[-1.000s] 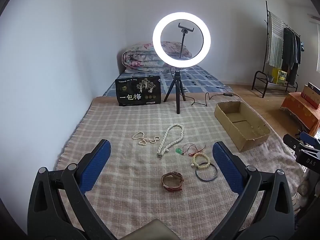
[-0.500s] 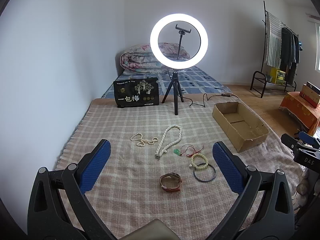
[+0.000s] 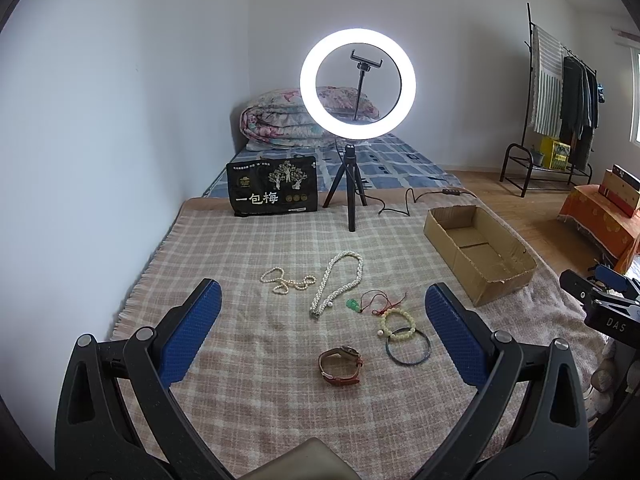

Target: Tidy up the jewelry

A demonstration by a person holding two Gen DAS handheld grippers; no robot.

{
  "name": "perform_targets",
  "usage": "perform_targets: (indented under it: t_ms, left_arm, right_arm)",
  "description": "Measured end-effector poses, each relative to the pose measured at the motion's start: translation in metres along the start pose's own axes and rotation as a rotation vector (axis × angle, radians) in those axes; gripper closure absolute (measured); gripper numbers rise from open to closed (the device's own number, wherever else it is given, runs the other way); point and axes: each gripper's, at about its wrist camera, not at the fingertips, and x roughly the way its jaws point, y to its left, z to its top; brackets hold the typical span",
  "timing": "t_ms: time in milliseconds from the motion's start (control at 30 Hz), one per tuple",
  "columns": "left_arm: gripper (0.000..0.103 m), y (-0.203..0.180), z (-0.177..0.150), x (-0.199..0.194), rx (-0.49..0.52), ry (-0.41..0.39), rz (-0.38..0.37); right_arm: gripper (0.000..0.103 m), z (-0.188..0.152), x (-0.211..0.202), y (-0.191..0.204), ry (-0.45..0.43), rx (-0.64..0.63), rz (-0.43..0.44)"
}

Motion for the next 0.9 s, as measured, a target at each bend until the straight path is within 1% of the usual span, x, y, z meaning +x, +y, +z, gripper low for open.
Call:
perform_targets:
  t_ms: [900]
  left_arm:
    - [0.000, -0.0005, 0.0003, -0.0007, -0.003, -0.002, -0.002]
  right_arm:
    - [0.000, -0.0023, 0.0017, 0.0009, 0.003, 0.001, 0.002]
